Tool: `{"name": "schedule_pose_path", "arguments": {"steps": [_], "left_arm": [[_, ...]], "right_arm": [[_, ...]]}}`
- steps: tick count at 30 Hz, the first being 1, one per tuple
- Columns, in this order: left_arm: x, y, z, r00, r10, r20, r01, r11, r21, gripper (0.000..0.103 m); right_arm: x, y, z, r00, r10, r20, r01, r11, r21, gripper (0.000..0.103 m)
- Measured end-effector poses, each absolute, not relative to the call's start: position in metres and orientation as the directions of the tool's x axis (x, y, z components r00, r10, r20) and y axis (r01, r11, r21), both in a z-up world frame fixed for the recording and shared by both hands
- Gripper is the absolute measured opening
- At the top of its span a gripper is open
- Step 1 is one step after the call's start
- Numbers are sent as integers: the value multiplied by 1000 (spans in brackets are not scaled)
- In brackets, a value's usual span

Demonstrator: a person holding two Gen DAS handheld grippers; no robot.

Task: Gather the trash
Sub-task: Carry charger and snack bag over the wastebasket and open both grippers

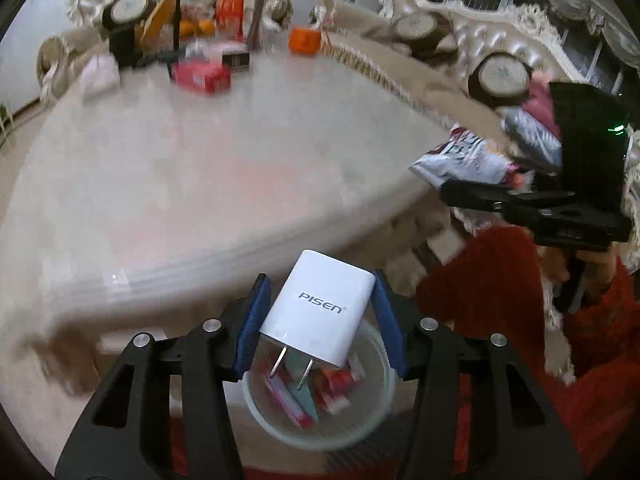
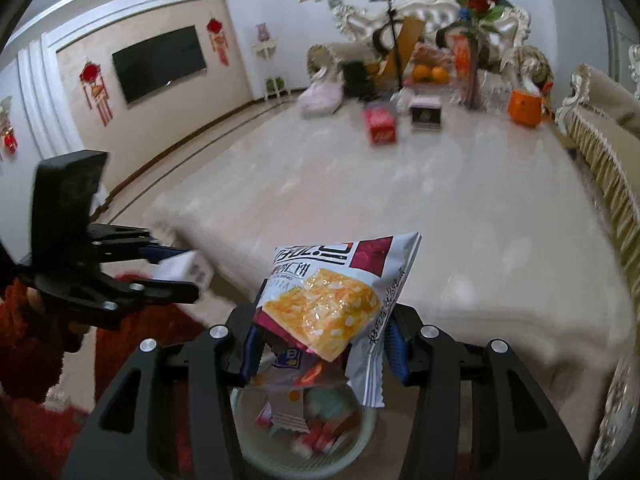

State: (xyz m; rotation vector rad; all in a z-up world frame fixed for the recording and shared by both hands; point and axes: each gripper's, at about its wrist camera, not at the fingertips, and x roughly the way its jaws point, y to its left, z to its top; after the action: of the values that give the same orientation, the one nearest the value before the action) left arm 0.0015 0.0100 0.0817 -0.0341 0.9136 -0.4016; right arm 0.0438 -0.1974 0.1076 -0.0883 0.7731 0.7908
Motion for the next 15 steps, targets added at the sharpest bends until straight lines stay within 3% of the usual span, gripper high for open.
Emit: {"name": "schedule_pose_path", "arguments": {"steps": [5, 15], "left_arm": [[-28, -8, 14, 482, -314, -818, 227, 946, -230, 51], [-24, -20, -68, 371, -219, -902, 92, 976, -199, 51]], "right_arm": [[14, -190, 51, 340, 573, -746, -626, 730, 276, 47], [15, -144, -68, 157, 357, -921, -607, 771, 195, 47]]}}
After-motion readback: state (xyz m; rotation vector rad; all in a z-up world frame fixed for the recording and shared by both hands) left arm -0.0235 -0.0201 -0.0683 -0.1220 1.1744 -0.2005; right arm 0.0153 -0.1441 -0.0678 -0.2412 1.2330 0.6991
